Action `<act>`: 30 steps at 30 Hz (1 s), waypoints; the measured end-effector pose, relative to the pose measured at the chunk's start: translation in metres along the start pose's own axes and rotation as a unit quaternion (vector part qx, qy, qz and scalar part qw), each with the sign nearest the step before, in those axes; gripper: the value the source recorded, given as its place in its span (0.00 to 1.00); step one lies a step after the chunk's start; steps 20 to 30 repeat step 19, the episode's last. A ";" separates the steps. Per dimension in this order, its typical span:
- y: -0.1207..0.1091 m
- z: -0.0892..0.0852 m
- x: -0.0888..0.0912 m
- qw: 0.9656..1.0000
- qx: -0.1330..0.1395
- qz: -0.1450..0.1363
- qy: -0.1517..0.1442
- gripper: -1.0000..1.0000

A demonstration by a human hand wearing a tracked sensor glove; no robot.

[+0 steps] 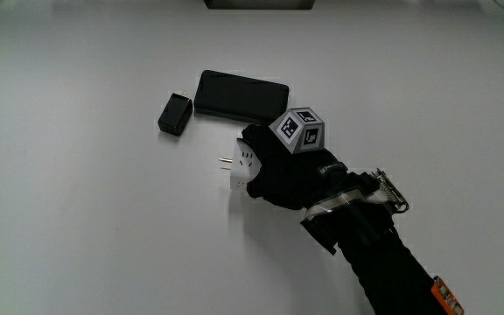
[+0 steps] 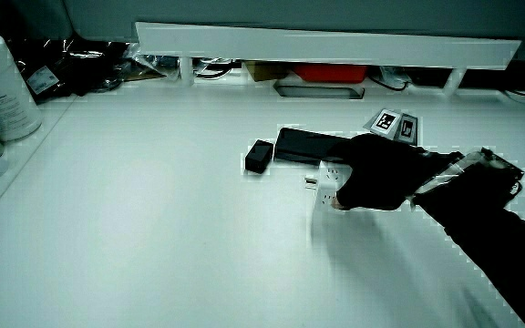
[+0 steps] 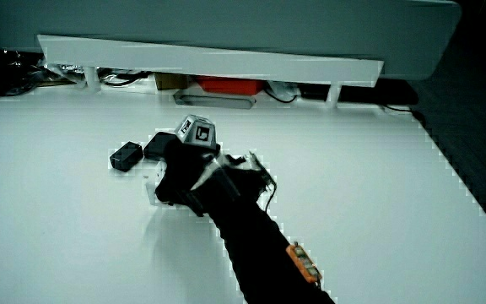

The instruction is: Pick socket

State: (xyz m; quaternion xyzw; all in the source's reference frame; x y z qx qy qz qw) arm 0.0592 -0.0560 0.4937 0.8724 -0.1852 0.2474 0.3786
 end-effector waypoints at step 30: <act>-0.072 0.018 -0.068 0.991 0.012 0.125 -0.038 1.00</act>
